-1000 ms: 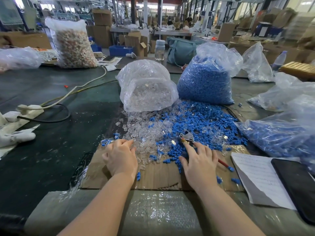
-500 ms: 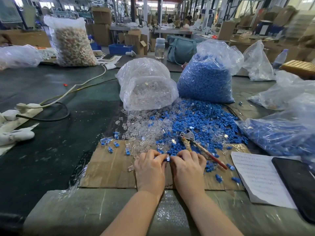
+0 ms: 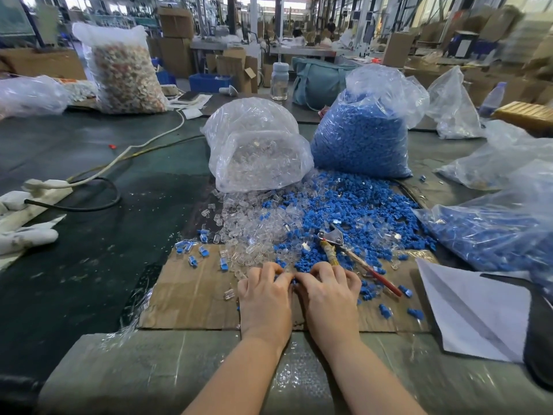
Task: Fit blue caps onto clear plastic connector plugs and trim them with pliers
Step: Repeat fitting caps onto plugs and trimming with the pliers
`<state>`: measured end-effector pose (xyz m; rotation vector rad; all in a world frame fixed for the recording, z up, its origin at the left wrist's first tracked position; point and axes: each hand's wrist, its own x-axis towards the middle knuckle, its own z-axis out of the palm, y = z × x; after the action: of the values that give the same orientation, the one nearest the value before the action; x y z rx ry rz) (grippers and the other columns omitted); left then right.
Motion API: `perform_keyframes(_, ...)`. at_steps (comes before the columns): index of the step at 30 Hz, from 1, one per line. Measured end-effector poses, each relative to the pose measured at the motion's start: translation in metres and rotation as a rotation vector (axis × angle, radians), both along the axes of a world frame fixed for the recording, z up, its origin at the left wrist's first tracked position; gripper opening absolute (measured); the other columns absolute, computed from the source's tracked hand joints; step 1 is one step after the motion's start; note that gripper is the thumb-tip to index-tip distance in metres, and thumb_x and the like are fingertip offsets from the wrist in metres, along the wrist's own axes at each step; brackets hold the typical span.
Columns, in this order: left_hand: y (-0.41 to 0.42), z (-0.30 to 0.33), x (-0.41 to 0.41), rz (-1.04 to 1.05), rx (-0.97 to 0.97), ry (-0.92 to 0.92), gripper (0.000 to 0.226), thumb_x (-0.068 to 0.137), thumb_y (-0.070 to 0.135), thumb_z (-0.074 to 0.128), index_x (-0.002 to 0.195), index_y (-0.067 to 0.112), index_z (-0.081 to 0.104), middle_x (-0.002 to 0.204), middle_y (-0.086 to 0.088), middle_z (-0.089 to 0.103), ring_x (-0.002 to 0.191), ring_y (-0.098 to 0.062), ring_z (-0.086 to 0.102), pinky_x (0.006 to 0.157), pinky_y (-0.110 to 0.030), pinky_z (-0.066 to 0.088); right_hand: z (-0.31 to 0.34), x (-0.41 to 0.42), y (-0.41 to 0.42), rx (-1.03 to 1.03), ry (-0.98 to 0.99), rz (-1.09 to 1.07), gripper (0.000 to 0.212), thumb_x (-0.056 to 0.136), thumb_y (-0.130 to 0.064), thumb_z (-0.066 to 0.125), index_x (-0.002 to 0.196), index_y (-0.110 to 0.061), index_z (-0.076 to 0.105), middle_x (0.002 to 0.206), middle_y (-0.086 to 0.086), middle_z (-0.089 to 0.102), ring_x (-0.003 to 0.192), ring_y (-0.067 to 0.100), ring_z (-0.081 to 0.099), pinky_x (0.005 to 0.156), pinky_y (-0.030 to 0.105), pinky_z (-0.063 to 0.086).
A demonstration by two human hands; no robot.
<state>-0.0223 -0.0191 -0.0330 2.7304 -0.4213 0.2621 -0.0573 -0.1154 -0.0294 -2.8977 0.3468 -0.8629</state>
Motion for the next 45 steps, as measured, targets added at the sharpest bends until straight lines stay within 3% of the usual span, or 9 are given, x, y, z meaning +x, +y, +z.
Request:
perform_keyframes(5,0.0006,0.0008,-0.0032,0.004,-0.075,-0.028,0.032,0.094,0.026,0.049,0.123,0.035,0.055,0.123,0.009,0.047,0.114,-0.017,0.036,0.090,-0.030,0.022,-0.0025,0.0003,-0.0012,-0.010,-0.042,0.014,0.020,0.065,-0.013,0.084,0.073,-0.023,0.069,0.080,-0.002,0.061,0.077,0.023,0.059,0.081,0.036,0.029)
perform_keyframes(11,-0.0006,-0.0033,0.0004,-0.031,-0.032,-0.004,0.046,0.098,0.024,0.037,0.142,0.037,0.031,0.141,0.012,0.030,0.126,-0.014,0.023,0.098,-0.029,0.016,-0.0041,0.0001,-0.0022,0.001,-0.092,0.005,0.023,0.063,-0.008,0.084,0.069,-0.019,0.064,0.076,-0.001,0.061,0.073,0.023,0.059,0.079,0.035,0.028)
perform_keyframes(20,0.0006,0.0000,-0.0034,-0.026,-0.147,-0.028,0.035,0.095,0.024,0.046,0.129,0.031,0.050,0.121,0.011,0.049,0.113,-0.014,0.039,0.090,-0.027,0.021,-0.0059,-0.0007,-0.0024,0.028,-0.110,-0.015,0.023,0.065,-0.007,0.082,0.069,-0.017,0.062,0.076,0.000,0.061,0.073,0.024,0.059,0.079,0.035,0.028)
perform_keyframes(26,0.0027,0.0003,-0.0044,-0.017,-0.199,-0.038,0.022,0.093,0.029,0.048,0.114,0.027,0.055,0.113,0.011,0.051,0.106,-0.012,0.041,0.087,-0.027,0.024,-0.0040,-0.0025,-0.0024,0.077,-0.091,-0.054,0.020,0.066,-0.008,0.081,0.066,-0.014,0.062,0.077,0.002,0.062,0.072,0.026,0.060,0.076,0.039,0.044)
perform_keyframes(33,0.0026,-0.0015,-0.0038,-0.014,-0.195,-0.031,0.038,0.095,0.033,0.044,0.133,0.028,0.045,0.120,0.009,0.044,0.113,-0.011,0.036,0.099,-0.028,0.023,-0.0010,-0.0051,-0.0032,0.105,-0.097,-0.033,0.020,0.065,-0.009,0.082,0.065,-0.013,0.063,0.076,0.003,0.063,0.071,0.026,0.060,0.073,0.040,0.048)
perform_keyframes(42,0.0039,0.0036,-0.0053,-0.050,-0.313,-0.101,0.019,0.084,0.022,0.066,0.102,0.017,0.066,0.101,0.003,0.057,0.097,-0.017,0.044,0.083,-0.025,0.026,0.0000,-0.0064,-0.0030,0.127,-0.136,0.036,0.019,0.067,-0.010,0.081,0.065,-0.014,0.063,0.073,0.001,0.061,0.069,0.024,0.059,0.074,0.040,0.046)
perform_keyframes(45,0.0035,0.0060,-0.0066,-0.076,-0.388,-0.106,0.017,0.080,0.016,0.071,0.096,0.012,0.067,0.092,0.000,0.058,0.089,-0.017,0.050,0.080,-0.021,0.031,0.0002,-0.0073,-0.0031,0.131,-0.140,0.053,0.019,0.071,-0.011,0.078,0.066,-0.015,0.060,0.071,-0.002,0.060,0.067,0.021,0.057,0.078,0.036,0.039)
